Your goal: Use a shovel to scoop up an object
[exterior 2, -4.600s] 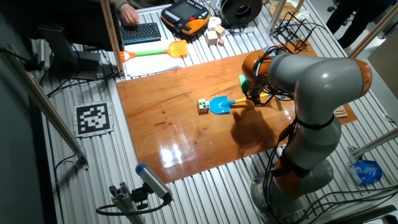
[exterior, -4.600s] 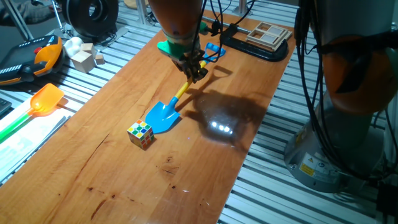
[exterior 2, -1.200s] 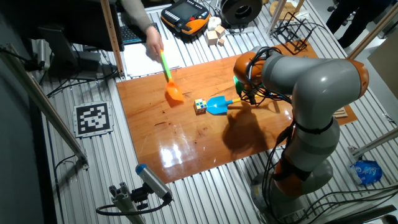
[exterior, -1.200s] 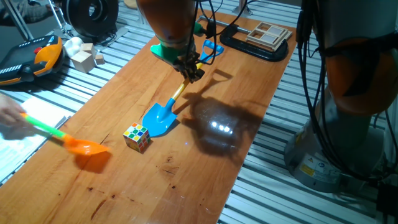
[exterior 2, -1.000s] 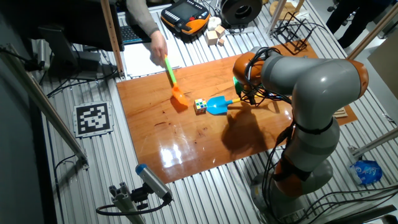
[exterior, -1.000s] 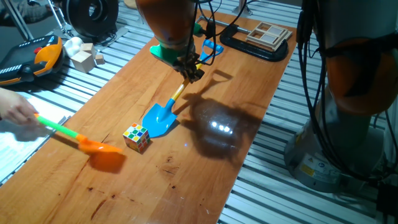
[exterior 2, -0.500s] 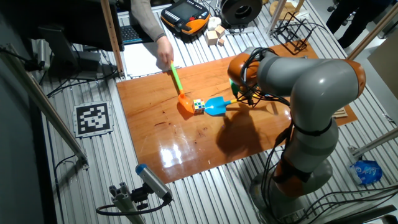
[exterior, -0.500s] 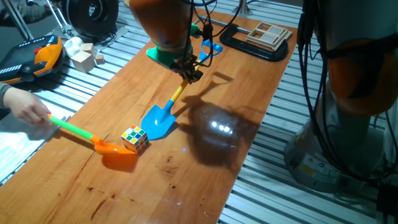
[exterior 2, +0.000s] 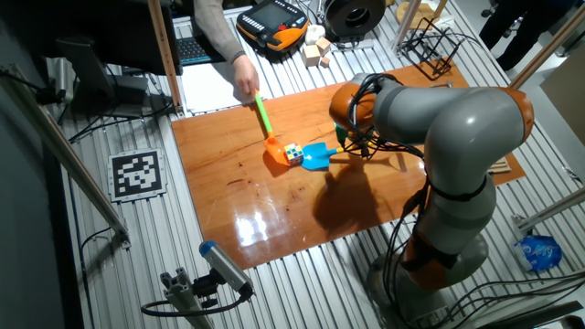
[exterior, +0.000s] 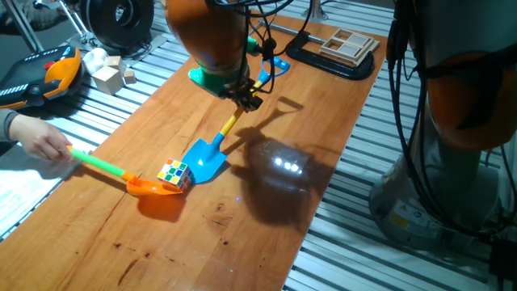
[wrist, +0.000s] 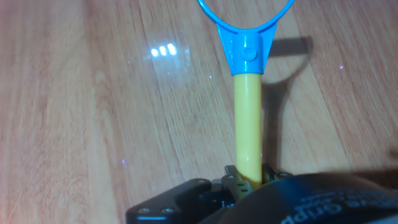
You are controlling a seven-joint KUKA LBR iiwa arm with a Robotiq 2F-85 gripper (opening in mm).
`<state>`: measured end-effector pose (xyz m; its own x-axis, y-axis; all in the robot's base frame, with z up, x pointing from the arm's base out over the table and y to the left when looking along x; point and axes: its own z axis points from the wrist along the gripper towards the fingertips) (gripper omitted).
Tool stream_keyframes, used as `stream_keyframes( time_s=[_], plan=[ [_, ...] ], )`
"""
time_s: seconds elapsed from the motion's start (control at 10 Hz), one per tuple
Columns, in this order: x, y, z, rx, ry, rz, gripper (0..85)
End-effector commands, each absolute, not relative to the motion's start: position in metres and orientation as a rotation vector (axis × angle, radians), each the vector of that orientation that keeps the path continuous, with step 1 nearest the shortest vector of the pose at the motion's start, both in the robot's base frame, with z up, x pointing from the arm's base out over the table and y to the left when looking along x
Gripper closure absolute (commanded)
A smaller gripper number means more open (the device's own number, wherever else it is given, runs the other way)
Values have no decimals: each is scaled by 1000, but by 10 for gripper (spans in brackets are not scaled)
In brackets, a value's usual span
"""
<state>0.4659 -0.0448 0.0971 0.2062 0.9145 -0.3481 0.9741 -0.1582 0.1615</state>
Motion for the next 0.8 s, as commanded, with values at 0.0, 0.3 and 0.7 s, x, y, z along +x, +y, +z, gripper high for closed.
stream_keyframes(
  time_s=[0.0, 0.3, 0.7],
  plan=[
    [466, -45, 97, 2144, 1766, -237, 850],
    [466, -45, 97, 2163, 1771, -222, 850],
    [467, -45, 94, 2198, 1787, -208, 850]
  ],
)
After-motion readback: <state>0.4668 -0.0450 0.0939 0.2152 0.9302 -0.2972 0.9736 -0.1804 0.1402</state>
